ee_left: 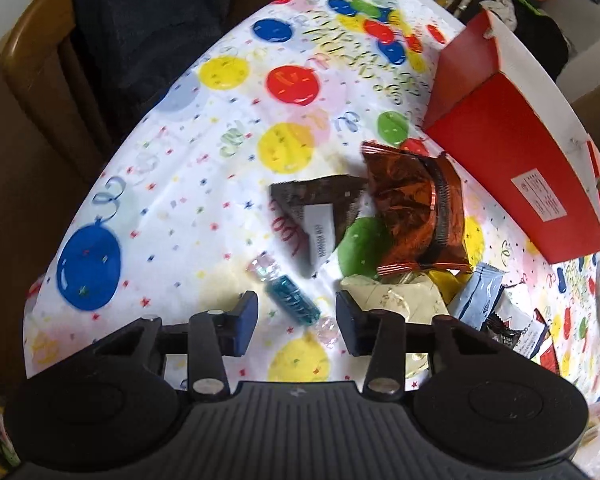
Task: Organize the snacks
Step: 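Grasp the blue-wrapped candy with the left tool while the right tool grasps the clear lollipop candy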
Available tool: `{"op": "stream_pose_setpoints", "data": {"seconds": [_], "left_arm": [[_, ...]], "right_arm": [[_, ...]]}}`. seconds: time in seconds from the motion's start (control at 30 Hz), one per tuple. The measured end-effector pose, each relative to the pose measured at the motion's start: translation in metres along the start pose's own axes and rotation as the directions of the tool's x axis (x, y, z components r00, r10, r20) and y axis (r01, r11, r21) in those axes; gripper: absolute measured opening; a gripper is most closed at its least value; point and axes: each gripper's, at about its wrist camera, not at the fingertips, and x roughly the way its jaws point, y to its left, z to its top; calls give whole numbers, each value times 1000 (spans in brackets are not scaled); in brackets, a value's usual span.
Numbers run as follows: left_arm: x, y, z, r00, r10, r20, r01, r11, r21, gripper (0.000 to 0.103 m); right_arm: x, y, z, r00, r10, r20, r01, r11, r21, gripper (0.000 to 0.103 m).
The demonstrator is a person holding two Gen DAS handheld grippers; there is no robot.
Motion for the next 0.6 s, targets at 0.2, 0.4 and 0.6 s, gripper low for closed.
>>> {"op": "stream_pose_setpoints", "data": {"seconds": [0.2,0.4,0.6], "left_arm": [[8,-16,0,997,76,18,-77,994,72,32],[9,-18,1,995,91,31,-94,991,100,25],[8,-9,2,997,71,33,-74,993,95,14]], "right_arm": [[-8,1,-3,1000,-20,9,20,1000,17,53],[-19,-3,-5,999,-43,33,41,998,47,53],[-34,-11,-5,996,-69,64,62,993,97,53]]}}
